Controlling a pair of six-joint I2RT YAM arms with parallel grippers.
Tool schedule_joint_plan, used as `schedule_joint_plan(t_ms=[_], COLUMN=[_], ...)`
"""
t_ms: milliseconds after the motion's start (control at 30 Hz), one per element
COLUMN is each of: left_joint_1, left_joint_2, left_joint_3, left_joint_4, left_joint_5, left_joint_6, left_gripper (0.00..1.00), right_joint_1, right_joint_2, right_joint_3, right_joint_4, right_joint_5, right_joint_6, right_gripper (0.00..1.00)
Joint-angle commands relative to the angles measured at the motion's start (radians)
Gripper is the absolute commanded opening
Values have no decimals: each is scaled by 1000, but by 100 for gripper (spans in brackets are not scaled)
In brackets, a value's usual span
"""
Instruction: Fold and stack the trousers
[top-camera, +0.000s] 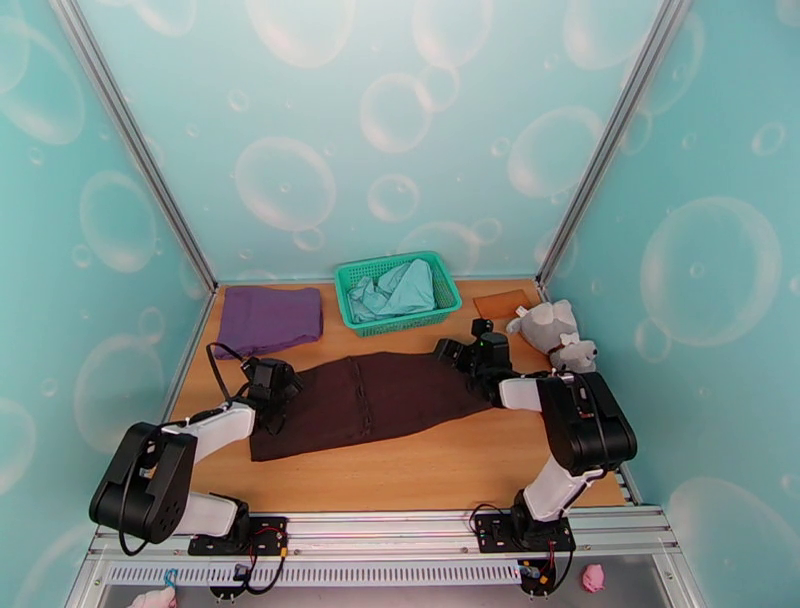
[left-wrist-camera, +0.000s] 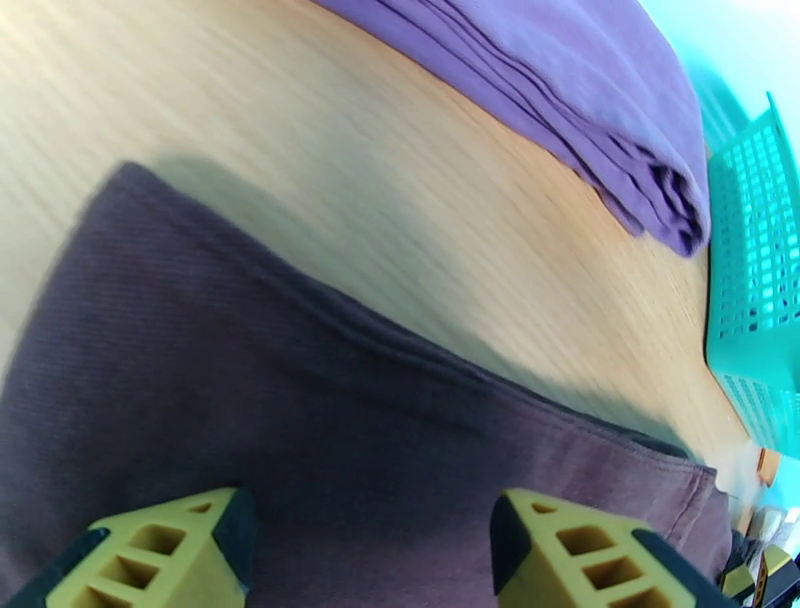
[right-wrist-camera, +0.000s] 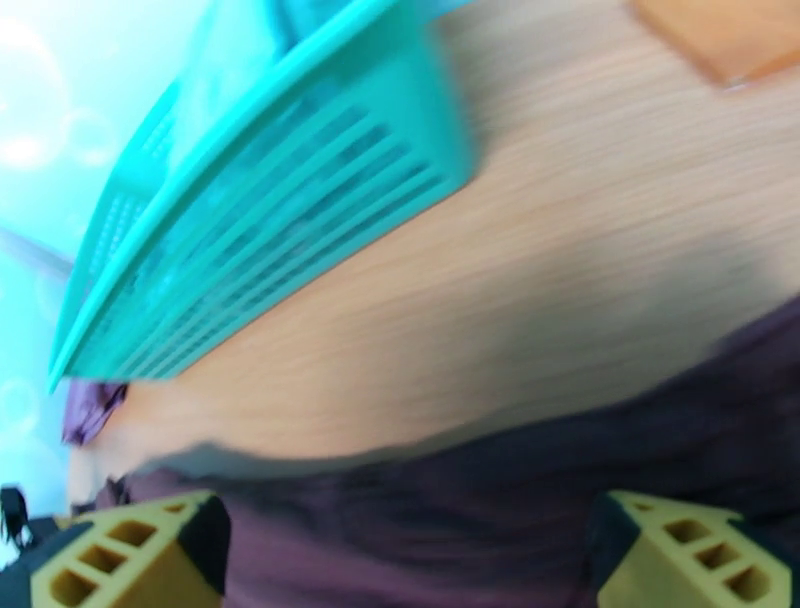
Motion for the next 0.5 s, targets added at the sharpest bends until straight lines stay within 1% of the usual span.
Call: schedule_joint_plan(t_ms=[0,67,133,167,200,267,300,333,367,400,467], left_joint_1=[30,30,28,17,5,-19,-30,-35,-36,-34,-22], left_joint_2=[-22,-44,-64,-84,-108,-154,-174,-184,-184,-174,-139], left_joint_3=[-35,-26,2,20,41,93,123,153,192,232,286], left_joint_4=[-102,-74,-60,-75,-112,-219,-297,-372,-458,-542,-645], left_joint_5=[-55,-9,78,98,91,43,-4,-48,-101,-149,-213], left_joint_6=[34,106,185,208,221,242,250,255,264,279,306], left_gripper=[67,68,69,70,70,72,75,84,99,99,99], right_joint_1=[-11,4,32,51,78,124,148,165,183,198,224], right_joint_2=[-61,-112,-184,-223,-271,-339,-366,-380,-390,-394,-394], right_joint_3=[-29,-45,-69,-82,-90,-92,-89,-89,-96,-111,-159], right_joint_4=[-33,-24,-8,-6,-21,-94,-134,-164,-185,-179,-124], right_joint_5=[83,83,86,90,95,114,116,111,93,62,26], right_joint_6=[-48,-59,-73,-80,-91,-104,-110,-113,-122,-132,-140], right_gripper=[99,99,99,99,99,99,99,99,99,99,99])
